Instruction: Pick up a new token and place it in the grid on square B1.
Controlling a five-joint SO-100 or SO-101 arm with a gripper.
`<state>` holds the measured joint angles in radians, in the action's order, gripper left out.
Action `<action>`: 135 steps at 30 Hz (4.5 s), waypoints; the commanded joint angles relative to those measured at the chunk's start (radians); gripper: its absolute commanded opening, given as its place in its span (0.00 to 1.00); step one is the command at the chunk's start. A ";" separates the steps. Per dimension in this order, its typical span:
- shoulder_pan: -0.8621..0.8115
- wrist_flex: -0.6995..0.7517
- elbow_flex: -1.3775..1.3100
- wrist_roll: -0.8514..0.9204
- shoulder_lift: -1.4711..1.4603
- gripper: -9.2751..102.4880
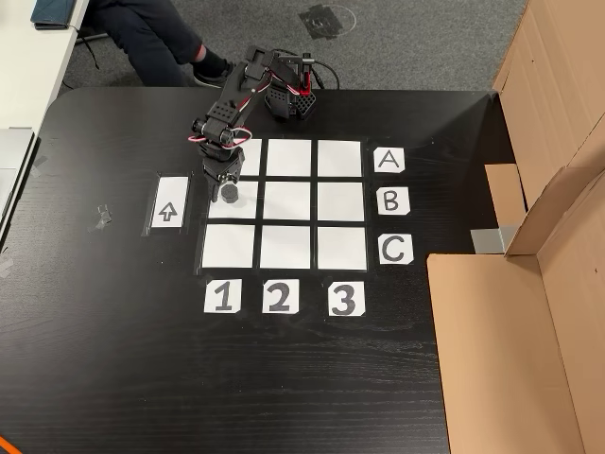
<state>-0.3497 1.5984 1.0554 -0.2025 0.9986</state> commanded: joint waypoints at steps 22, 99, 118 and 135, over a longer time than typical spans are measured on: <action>0.052 0.124 0.081 -0.008 0.522 0.35; -0.942 -0.130 0.986 0.037 1.756 0.33; -0.989 -0.377 1.601 0.043 2.065 0.32; -0.999 -0.379 1.810 0.046 2.209 0.29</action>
<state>-1.3376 1.2318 2.8639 -0.1641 3.2060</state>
